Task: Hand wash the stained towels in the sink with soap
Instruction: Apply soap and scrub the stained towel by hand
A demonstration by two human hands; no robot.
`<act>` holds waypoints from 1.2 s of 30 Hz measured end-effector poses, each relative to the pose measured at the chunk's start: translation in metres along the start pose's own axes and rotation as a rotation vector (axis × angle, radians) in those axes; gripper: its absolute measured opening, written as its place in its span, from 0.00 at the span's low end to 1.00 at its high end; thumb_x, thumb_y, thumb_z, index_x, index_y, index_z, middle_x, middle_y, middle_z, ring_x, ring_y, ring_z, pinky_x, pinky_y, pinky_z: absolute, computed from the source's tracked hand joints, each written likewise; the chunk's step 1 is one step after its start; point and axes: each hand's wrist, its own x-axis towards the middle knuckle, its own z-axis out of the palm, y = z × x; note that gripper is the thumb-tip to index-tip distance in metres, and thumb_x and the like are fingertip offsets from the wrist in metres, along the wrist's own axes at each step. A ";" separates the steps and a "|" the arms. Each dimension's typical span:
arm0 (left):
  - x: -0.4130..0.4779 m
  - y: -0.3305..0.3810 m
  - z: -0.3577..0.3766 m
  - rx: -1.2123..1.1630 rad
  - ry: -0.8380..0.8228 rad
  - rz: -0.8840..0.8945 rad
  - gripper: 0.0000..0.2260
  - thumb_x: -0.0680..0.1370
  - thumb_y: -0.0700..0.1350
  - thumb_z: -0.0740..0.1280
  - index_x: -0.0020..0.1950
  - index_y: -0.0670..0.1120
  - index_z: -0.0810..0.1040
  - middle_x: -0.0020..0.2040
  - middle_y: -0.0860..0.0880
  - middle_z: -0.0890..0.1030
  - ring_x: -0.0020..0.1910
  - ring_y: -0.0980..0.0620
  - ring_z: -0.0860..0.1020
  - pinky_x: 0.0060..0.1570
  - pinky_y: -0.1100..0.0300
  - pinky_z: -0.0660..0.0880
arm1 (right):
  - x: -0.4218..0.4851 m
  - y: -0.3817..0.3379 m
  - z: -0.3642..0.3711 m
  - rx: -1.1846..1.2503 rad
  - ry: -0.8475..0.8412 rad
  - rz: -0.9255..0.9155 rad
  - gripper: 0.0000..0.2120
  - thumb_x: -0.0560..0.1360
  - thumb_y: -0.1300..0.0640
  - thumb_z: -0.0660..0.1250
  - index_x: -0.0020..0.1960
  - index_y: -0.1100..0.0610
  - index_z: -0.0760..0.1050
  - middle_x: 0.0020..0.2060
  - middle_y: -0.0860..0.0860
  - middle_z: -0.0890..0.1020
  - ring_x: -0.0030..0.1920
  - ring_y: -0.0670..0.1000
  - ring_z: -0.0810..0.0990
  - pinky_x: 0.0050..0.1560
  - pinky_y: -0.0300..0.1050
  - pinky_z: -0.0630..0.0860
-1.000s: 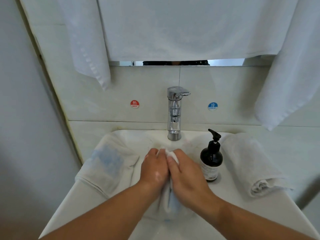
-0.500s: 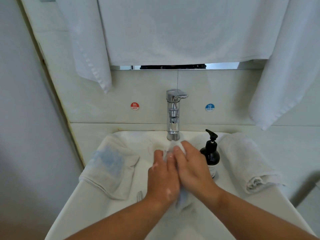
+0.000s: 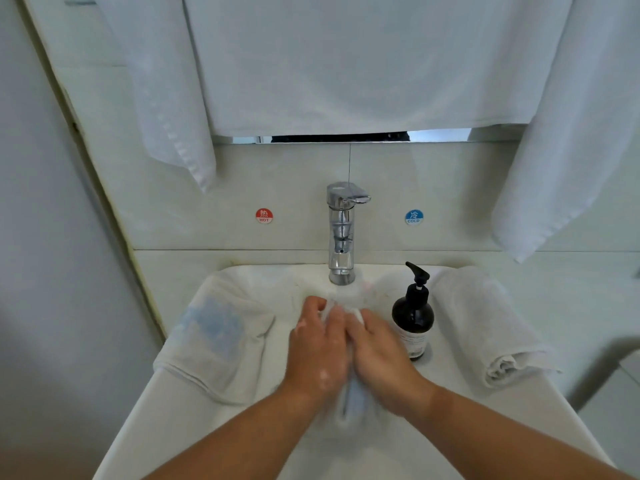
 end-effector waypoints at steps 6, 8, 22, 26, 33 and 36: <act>-0.008 -0.002 -0.003 -0.013 -0.024 0.017 0.07 0.85 0.52 0.57 0.52 0.51 0.72 0.41 0.52 0.82 0.40 0.56 0.80 0.40 0.65 0.75 | 0.013 -0.014 -0.001 -0.016 0.146 -0.166 0.04 0.83 0.51 0.61 0.52 0.46 0.74 0.41 0.44 0.81 0.44 0.39 0.80 0.45 0.35 0.73; -0.020 0.004 0.002 0.011 -0.095 0.119 0.06 0.85 0.50 0.58 0.52 0.50 0.73 0.40 0.54 0.81 0.41 0.61 0.79 0.37 0.70 0.71 | 0.019 -0.004 -0.008 0.001 0.148 -0.070 0.07 0.84 0.52 0.59 0.51 0.48 0.75 0.41 0.45 0.82 0.44 0.42 0.80 0.49 0.44 0.75; 0.006 -0.006 -0.002 -0.001 -0.026 -0.026 0.07 0.84 0.49 0.61 0.48 0.50 0.74 0.41 0.52 0.81 0.43 0.56 0.79 0.43 0.63 0.72 | 0.006 0.001 0.000 -0.064 -0.044 0.023 0.12 0.84 0.49 0.56 0.47 0.51 0.73 0.40 0.47 0.81 0.43 0.43 0.80 0.47 0.42 0.76; 0.013 -0.012 -0.001 -0.079 0.024 -0.200 0.12 0.81 0.57 0.57 0.47 0.51 0.74 0.44 0.49 0.82 0.47 0.47 0.81 0.53 0.48 0.77 | 0.001 -0.016 0.007 -0.057 0.015 -0.154 0.06 0.84 0.51 0.59 0.51 0.48 0.73 0.40 0.44 0.82 0.43 0.37 0.79 0.40 0.30 0.71; 0.005 0.000 -0.001 -0.029 -0.060 -0.052 0.07 0.84 0.51 0.61 0.50 0.50 0.75 0.43 0.52 0.82 0.44 0.58 0.80 0.45 0.62 0.75 | 0.010 0.001 -0.001 -0.045 0.002 0.046 0.12 0.84 0.50 0.57 0.45 0.51 0.72 0.39 0.47 0.81 0.43 0.45 0.79 0.45 0.42 0.74; 0.020 -0.016 -0.006 -0.042 -0.003 -0.220 0.08 0.82 0.53 0.61 0.47 0.52 0.75 0.44 0.49 0.83 0.48 0.47 0.82 0.53 0.47 0.78 | -0.006 -0.019 0.007 -0.038 -0.055 -0.090 0.09 0.84 0.51 0.59 0.45 0.49 0.70 0.38 0.44 0.80 0.41 0.37 0.78 0.38 0.31 0.70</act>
